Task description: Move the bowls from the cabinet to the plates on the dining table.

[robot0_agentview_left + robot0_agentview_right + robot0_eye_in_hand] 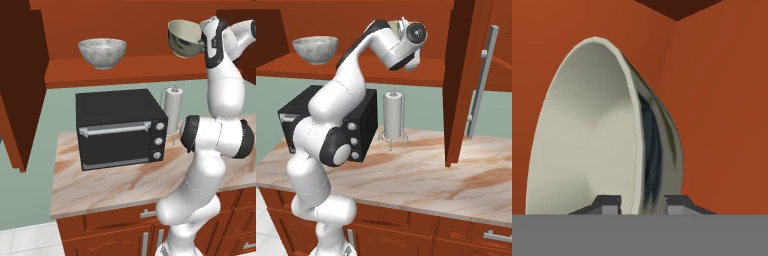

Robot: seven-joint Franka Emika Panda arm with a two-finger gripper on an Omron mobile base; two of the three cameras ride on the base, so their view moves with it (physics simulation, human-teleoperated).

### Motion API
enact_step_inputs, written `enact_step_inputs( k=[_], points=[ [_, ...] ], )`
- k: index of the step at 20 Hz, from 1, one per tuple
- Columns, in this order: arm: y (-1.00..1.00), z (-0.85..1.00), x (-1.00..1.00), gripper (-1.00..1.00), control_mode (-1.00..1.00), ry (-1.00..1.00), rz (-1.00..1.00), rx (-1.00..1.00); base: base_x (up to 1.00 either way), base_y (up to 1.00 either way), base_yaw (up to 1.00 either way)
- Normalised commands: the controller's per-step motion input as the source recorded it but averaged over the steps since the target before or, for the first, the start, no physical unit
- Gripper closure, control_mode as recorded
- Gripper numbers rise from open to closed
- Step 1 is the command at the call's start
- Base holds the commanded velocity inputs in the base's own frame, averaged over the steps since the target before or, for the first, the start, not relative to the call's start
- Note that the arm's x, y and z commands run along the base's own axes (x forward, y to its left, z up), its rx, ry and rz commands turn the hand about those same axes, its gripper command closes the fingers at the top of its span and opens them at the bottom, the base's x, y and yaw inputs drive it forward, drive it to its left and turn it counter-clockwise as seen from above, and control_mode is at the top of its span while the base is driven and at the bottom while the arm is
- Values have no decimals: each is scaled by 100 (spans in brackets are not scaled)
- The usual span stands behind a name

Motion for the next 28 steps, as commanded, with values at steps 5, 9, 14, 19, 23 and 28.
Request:
enact_step_inputs(
  k=[5,9,14,19,23,28],
  points=[
    [0,25,-18,100,-100,5,4,-1,0,0,0],
    [0,28,-29,100,-100,5,4,-1,0,0,0],
    [-6,0,-60,100,-100,-8,0,0,0,0,0],
    [2,-2,-57,100,-100,-14,0,1,0,0,0],
    [25,6,-50,100,-100,-9,-1,-3,0,0,0],
    [15,0,-46,100,-100,0,-4,-6,0,0,0]
  ],
)
